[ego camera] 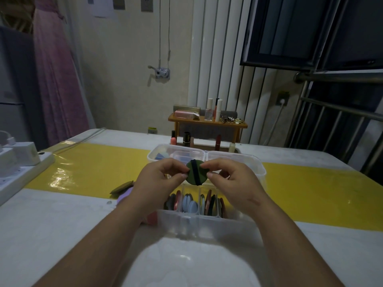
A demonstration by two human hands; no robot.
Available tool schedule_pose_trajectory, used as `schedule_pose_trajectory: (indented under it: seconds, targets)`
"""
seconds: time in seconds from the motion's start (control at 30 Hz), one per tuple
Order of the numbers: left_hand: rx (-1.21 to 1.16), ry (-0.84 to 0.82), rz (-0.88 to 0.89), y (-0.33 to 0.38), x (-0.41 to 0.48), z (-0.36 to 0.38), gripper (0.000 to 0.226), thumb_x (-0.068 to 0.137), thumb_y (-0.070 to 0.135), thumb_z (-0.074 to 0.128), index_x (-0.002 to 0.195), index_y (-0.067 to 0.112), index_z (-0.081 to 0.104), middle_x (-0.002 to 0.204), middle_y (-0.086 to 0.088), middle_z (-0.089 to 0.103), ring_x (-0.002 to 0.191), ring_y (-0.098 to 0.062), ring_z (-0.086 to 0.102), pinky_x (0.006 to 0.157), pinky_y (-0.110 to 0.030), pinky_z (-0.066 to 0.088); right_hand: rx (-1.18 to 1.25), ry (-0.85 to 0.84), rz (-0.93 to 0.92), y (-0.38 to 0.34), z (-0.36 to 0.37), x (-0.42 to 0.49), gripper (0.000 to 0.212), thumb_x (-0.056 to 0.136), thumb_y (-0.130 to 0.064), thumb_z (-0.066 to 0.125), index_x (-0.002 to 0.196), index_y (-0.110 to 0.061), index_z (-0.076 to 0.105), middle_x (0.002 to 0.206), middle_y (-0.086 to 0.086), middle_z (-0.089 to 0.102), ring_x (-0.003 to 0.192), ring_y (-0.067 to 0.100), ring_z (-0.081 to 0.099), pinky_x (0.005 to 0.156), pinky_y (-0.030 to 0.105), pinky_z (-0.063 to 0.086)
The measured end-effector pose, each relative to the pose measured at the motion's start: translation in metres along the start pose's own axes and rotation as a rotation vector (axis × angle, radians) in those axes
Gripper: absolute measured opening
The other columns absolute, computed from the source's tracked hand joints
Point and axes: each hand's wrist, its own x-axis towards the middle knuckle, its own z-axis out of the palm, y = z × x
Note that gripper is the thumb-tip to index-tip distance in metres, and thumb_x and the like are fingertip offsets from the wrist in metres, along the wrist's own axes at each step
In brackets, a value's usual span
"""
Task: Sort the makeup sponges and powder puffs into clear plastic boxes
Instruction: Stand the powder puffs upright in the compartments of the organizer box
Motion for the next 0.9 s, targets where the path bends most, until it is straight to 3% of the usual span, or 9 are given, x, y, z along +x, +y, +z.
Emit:
schedule_pose_trajectory:
  seconds: [0.13, 0.23, 0.37, 0.47, 0.6, 0.73, 0.9]
  targets:
    - [0.005, -0.034, 0.009, 0.001, -0.001, 0.0, 0.025, 0.087, 0.013, 0.073, 0.085, 0.038, 0.071, 0.083, 0.018, 0.07, 0.08, 0.001, 0.064, 0.068, -0.01, 0.049, 0.018, 0.028, -0.017, -0.001, -0.003, 0.0, 0.029, 0.093, -0.02, 0.063, 0.093, -0.049, 0.068, 0.094, -0.029, 0.066, 0.078, 0.001, 0.059, 0.066, 0.018, 0.045]
    - [-0.016, -0.043, 0.02, 0.003, -0.003, 0.0, 0.026, 0.087, 0.014, 0.074, 0.09, 0.04, 0.072, 0.087, 0.011, 0.071, 0.078, 0.003, 0.062, 0.066, -0.008, 0.047, 0.041, 0.086, -0.04, -0.002, -0.005, 0.0, 0.03, 0.09, -0.016, 0.066, 0.088, -0.046, 0.069, 0.091, -0.029, 0.067, 0.074, 0.0, 0.058, 0.062, 0.013, 0.046]
    - [-0.025, -0.026, 0.014, 0.005, -0.005, -0.001, 0.027, 0.087, 0.016, 0.074, 0.088, 0.042, 0.072, 0.084, 0.012, 0.07, 0.071, 0.004, 0.061, 0.06, -0.01, 0.047, 0.084, 0.139, -0.053, -0.003, -0.01, 0.0, 0.032, 0.087, -0.009, 0.068, 0.081, -0.041, 0.07, 0.083, -0.025, 0.068, 0.066, -0.001, 0.056, 0.059, 0.012, 0.046]
    - [-0.006, -0.008, -0.009, 0.004, -0.005, -0.002, 0.022, 0.086, 0.018, 0.074, 0.085, 0.04, 0.072, 0.082, 0.02, 0.07, 0.073, 0.003, 0.061, 0.067, -0.018, 0.051, 0.088, 0.162, -0.046, -0.002, -0.014, 0.0, 0.028, 0.087, -0.01, 0.066, 0.079, -0.036, 0.071, 0.076, -0.02, 0.068, 0.067, 0.0, 0.058, 0.058, 0.012, 0.045]
    - [0.019, 0.013, -0.018, 0.002, -0.004, -0.001, 0.024, 0.085, 0.017, 0.075, 0.078, 0.039, 0.071, 0.078, 0.013, 0.071, 0.074, 0.001, 0.062, 0.072, -0.026, 0.054, 0.085, 0.171, -0.004, 0.001, -0.016, 0.001, 0.018, 0.083, -0.015, 0.062, 0.076, -0.029, 0.071, 0.074, -0.007, 0.066, 0.069, 0.012, 0.059, 0.058, 0.022, 0.048]
    - [0.027, -0.01, -0.035, 0.001, -0.004, 0.0, 0.026, 0.085, 0.016, 0.074, 0.075, 0.039, 0.069, 0.075, 0.021, 0.069, 0.07, 0.003, 0.061, 0.067, -0.019, 0.048, 0.06, 0.168, 0.029, 0.001, -0.017, 0.001, 0.015, 0.071, -0.023, 0.053, 0.066, -0.024, 0.068, 0.067, -0.004, 0.064, 0.064, 0.01, 0.056, 0.054, 0.019, 0.045]
    - [0.027, -0.024, -0.035, 0.001, -0.003, 0.001, 0.027, 0.085, 0.013, 0.075, 0.075, 0.037, 0.069, 0.072, 0.021, 0.069, 0.069, 0.003, 0.063, 0.062, -0.01, 0.046, -0.029, 0.119, 0.062, 0.004, -0.02, 0.002, 0.018, 0.068, -0.025, 0.052, 0.061, -0.015, 0.065, 0.066, 0.002, 0.062, 0.064, 0.016, 0.058, 0.059, 0.04, 0.05]
